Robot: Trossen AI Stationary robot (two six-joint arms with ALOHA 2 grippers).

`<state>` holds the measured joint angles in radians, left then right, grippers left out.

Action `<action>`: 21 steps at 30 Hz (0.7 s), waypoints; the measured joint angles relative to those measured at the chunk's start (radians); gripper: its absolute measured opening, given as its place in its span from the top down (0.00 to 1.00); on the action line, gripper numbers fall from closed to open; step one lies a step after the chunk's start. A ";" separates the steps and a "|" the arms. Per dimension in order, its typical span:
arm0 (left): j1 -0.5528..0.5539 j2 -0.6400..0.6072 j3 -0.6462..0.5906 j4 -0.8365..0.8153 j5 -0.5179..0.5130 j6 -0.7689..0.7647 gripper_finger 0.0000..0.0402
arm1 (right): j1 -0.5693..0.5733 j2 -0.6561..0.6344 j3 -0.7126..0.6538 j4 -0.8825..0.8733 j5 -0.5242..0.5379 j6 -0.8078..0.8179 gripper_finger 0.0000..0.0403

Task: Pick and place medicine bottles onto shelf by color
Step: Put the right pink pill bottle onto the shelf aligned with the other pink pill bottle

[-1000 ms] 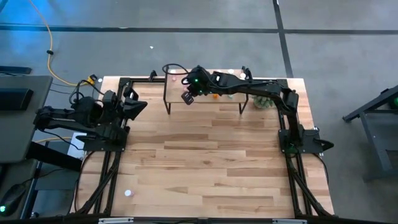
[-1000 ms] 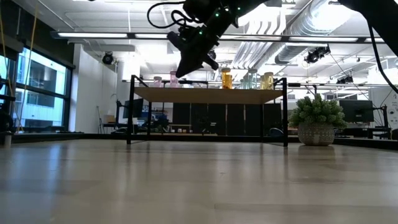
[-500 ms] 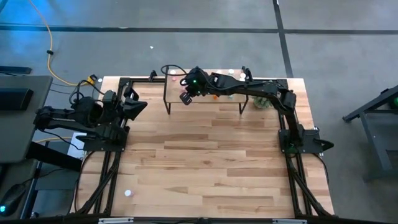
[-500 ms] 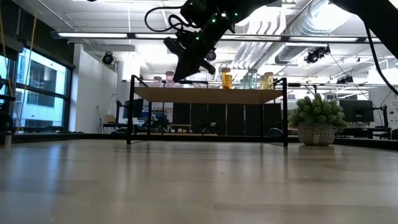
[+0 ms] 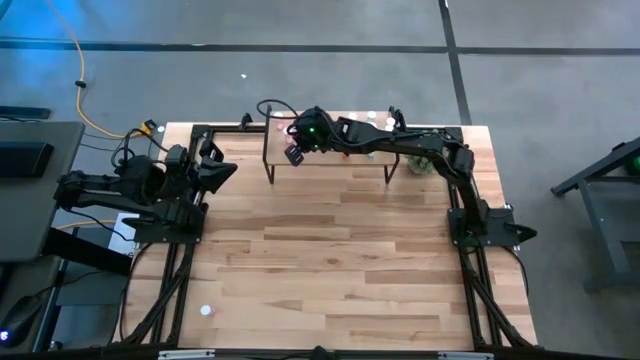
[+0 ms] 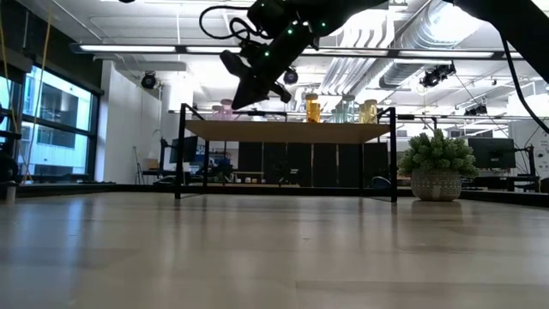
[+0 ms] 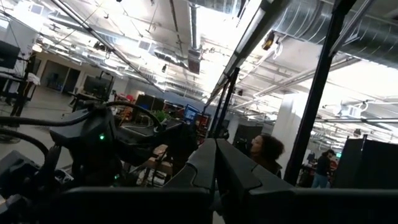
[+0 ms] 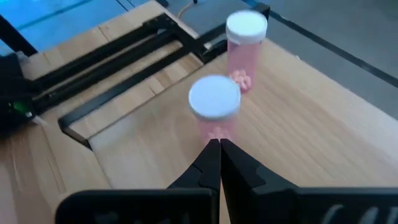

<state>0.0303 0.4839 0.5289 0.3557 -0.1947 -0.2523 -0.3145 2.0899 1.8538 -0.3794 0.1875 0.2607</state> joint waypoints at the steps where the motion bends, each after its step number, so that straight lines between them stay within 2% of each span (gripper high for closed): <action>1: 0.000 0.000 0.000 0.000 0.000 -0.001 1.00 | 0.000 0.000 0.000 0.004 0.000 0.000 1.00; 13: 0.000 0.000 0.000 -0.001 -0.009 -0.006 1.00 | 0.000 0.001 0.000 0.013 -0.006 -0.008 1.00; 21: 0.000 0.000 0.000 0.000 -0.011 -0.007 1.00 | -0.001 0.047 -0.001 0.035 -0.014 0.001 1.00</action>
<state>0.0299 0.4839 0.5289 0.3553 -0.2056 -0.2592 -0.3153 2.1372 1.8530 -0.3445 0.1733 0.2615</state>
